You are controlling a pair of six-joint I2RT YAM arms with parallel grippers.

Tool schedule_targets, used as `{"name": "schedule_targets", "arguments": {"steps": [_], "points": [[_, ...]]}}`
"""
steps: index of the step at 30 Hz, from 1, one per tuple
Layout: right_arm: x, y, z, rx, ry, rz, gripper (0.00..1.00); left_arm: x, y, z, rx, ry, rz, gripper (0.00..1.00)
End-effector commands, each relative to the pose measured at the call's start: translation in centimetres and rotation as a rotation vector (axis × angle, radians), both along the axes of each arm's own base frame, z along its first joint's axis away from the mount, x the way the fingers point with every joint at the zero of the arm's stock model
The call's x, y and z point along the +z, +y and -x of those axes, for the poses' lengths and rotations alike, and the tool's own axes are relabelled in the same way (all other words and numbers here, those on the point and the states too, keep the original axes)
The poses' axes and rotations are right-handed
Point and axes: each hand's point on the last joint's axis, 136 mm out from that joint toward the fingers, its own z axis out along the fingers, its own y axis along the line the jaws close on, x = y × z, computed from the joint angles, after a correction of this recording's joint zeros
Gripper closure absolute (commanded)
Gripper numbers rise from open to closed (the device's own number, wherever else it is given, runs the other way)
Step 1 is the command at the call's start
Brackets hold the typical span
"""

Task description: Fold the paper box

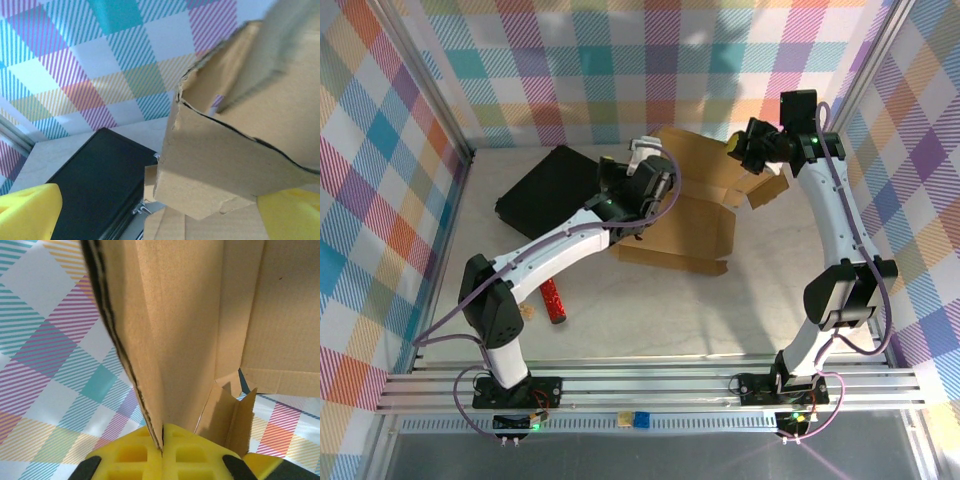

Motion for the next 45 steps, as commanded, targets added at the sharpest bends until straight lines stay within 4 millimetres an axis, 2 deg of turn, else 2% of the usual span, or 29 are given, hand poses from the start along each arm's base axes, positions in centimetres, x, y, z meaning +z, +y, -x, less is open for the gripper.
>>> {"name": "schedule_targets", "arguments": {"steps": [1, 3, 7, 8, 11, 13, 15, 18, 23, 29, 33, 35, 36, 37, 39, 42, 44, 45], "points": [[0.7, 0.4, 0.4, 0.019, -0.013, -0.028, 1.0, 0.9, 2.8, -1.6, 0.068, -0.011, 0.065, 0.04], [0.7, 0.4, 0.4, 0.021, -0.013, -0.026, 1.0, 0.4, 2.9, -2.2, 0.042, 0.011, 0.079, 0.16], [0.5, 0.2, 0.5, 0.02, -0.012, -0.014, 1.0, 0.3, 3.5, -2.2, -0.002, 0.028, 0.081, 0.68], [0.5, 0.2, 0.5, 0.022, -0.012, -0.01, 1.0, 0.4, 3.6, -2.1, -0.017, 0.03, 0.085, 0.73], [0.2, 0.4, 0.4, 0.042, -0.018, -0.002, 1.0, 0.6, 4.1, -2.0, -0.081, 0.054, 0.121, 0.81], [0.3, 0.4, 0.6, 0.059, -0.024, 0.008, 1.0, 0.8, 4.4, -2.0, -0.128, 0.077, 0.136, 0.95], [0.3, 0.3, 0.8, 0.075, -0.027, 0.029, 1.0, 0.9, 4.9, -1.9, -0.162, 0.102, 0.14, 1.0], [0.3, 0.1, 1.1, 0.108, -0.032, 0.063, 1.0, 1.0, 5.9, -1.8, -0.202, 0.132, 0.151, 1.0], [-0.3, 0.3, 1.8, 0.18, -0.035, 0.101, 1.0, 0.5, 5.9, -0.7, -0.367, 0.215, 0.211, 1.0], [-1.1, 0.4, 2.9, 0.245, -0.035, 0.142, 1.0, -3.5, 5.6, 0.0, -0.471, 0.398, 0.279, 1.0], [-2.1, 0.4, 2.9, 0.251, -0.025, 0.149, 1.0, -5.9, 5.1, 0.9, -0.492, 0.47, 0.312, 0.99], [-2.4, 0.3, 2.3, 0.243, -0.032, 0.163, 1.0, -5.9, 5.0, 1.6, -0.494, 0.484, 0.35, 0.75], [-2.6, 0.2, 1.8, 0.233, -0.035, 0.169, 1.0, -5.6, 4.7, 2.1, -0.507, 0.482, 0.376, 0.67], [-2.8, 0.2, 1.5, 0.228, -0.033, 0.171, 1.0, -5.3, 4.4, 2.6, -0.515, 0.469, 0.389, 0.63], [-3.2, 0.2, 0.8, 0.219, -0.017, 0.17, 1.0, -4.4, 3.4, 4.2, -0.538, 0.417, 0.387, 0.45], [-3.9, 0.6, 0.1, 0.21, 0.005, 0.16, 1.0, -4.2, 1.8, 6.8, -0.557, 0.367, 0.365, 0.25], [-4.3, 0.7, -0.2, 0.199, 0.021, 0.146, 1.0, -4.2, 1.6, 7.6, -0.54, 0.34, 0.397, 0.1], [-4.4, 0.8, -0.3, 0.197, 0.027, 0.14, 1.0, -4.0, 1.5, 7.8, -0.54, 0.315, 0.44, 0.09]]}}
